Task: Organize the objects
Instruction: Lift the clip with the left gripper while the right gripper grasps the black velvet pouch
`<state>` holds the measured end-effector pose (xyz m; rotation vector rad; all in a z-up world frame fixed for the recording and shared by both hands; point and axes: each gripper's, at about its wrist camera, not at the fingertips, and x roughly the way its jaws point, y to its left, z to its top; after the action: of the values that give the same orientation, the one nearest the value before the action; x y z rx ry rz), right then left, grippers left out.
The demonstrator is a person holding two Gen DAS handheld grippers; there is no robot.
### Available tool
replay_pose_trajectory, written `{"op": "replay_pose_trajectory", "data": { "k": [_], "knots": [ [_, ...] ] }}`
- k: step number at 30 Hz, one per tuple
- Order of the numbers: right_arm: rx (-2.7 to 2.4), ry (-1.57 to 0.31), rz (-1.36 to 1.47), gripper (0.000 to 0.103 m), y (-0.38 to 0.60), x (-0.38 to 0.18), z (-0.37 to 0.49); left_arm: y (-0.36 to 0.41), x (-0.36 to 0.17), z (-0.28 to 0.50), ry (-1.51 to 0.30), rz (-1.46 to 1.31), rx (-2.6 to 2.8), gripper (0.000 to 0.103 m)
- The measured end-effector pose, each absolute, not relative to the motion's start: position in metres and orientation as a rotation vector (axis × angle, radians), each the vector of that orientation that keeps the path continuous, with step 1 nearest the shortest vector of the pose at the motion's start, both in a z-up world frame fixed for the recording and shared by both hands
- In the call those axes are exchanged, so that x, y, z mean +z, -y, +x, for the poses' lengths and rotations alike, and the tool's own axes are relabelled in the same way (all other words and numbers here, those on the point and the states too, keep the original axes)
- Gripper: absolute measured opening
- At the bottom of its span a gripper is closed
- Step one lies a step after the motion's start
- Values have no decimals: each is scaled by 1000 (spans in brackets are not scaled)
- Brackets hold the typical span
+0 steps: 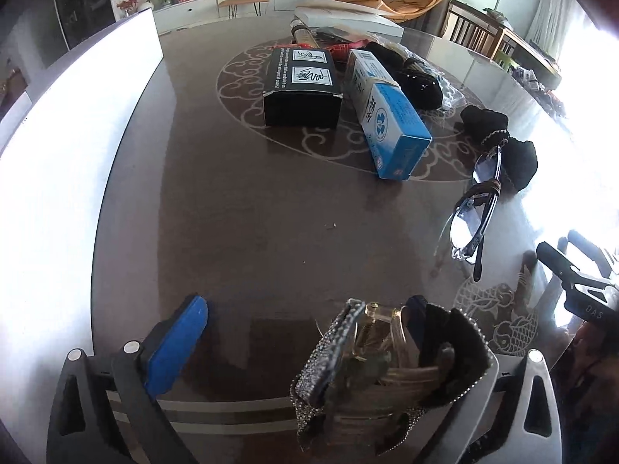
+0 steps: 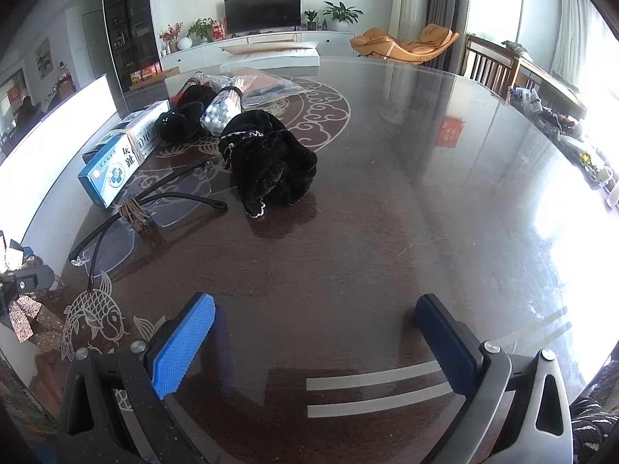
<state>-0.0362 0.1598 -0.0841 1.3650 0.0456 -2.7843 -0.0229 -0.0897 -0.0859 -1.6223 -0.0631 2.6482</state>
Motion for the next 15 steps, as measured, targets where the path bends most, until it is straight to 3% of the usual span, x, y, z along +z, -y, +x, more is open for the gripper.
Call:
{"op": "replay_pose_trajectory", "data": {
  "k": [5, 12, 13, 14, 15],
  "knots": [
    [-2718, -19, 1433, 103, -172, -76, -60, 87, -88, -18, 15, -1588, 2660, 103],
    [-2498, -139, 1411, 100, -145, -46, -137, 83, -91, -22, -28, -1583, 2687, 103],
    [-2456, -181, 1424, 86, -137, -49, -145, 84, -90, -24, -27, -1585, 2687, 103],
    [-2433, -233, 1441, 60, -132, -54, -151, 85, -89, -24, -25, -1589, 2687, 103],
    [-2416, -267, 1477, 45, -129, -59, -156, 87, -89, -25, -22, -1596, 2684, 103]
  ]
}}
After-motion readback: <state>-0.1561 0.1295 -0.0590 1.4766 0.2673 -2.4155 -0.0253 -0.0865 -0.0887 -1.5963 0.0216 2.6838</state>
